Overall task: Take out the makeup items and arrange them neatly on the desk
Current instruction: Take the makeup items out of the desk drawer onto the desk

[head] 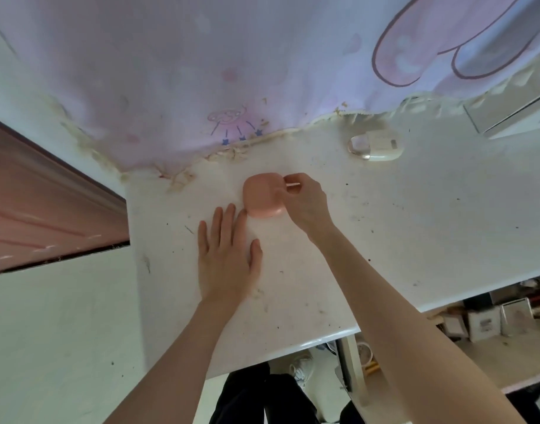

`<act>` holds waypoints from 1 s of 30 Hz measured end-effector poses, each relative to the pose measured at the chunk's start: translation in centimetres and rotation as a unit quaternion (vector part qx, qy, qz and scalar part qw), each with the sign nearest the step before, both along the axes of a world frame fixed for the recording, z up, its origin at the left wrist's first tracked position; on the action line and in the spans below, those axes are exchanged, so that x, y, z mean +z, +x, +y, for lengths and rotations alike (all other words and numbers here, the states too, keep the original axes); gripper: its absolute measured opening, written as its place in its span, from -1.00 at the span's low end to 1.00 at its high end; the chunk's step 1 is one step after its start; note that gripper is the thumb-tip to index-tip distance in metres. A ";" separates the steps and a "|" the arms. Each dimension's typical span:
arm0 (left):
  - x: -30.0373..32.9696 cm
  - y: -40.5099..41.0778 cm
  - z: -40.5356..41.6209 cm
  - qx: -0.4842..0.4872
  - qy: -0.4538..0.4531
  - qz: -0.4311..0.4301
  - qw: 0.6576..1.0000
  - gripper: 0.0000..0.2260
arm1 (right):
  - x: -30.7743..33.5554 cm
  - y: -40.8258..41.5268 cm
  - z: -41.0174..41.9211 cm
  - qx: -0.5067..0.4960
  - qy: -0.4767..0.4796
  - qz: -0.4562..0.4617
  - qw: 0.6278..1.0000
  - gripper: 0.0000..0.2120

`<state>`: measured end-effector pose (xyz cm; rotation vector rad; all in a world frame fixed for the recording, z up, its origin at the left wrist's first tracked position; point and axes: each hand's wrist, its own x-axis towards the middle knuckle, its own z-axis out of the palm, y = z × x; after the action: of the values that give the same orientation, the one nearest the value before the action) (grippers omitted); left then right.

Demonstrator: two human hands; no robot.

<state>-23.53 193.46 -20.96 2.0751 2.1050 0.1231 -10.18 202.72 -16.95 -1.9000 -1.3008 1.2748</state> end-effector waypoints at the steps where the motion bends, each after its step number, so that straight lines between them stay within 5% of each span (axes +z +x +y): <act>1: 0.0 0.0 0.0 0.003 -0.001 0.000 1.000 -0.47 | -0.1 -0.4 0.2 0.011 0.007 -0.014 1.000 -0.68; 13: -0.3 -0.2 -0.2 0.000 0.026 -0.038 0.999 -0.51 | -0.9 2.3 -4.3 0.139 0.119 -0.224 0.957 -0.57; 18: 0.1 2.1 -3.6 0.006 0.095 -0.126 0.987 -0.70 | -1.2 8.2 -11.1 0.167 0.119 -0.248 0.947 -0.60; 30: -0.5 16.9 -14.8 -0.333 0.048 -0.263 0.904 -0.77 | -2.7 23.8 -26.0 0.032 0.055 -0.281 0.958 -0.67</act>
<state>-6.65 178.70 -21.45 2.3449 1.0409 0.6117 13.66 176.67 -19.69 -2.2403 -1.6768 0.6807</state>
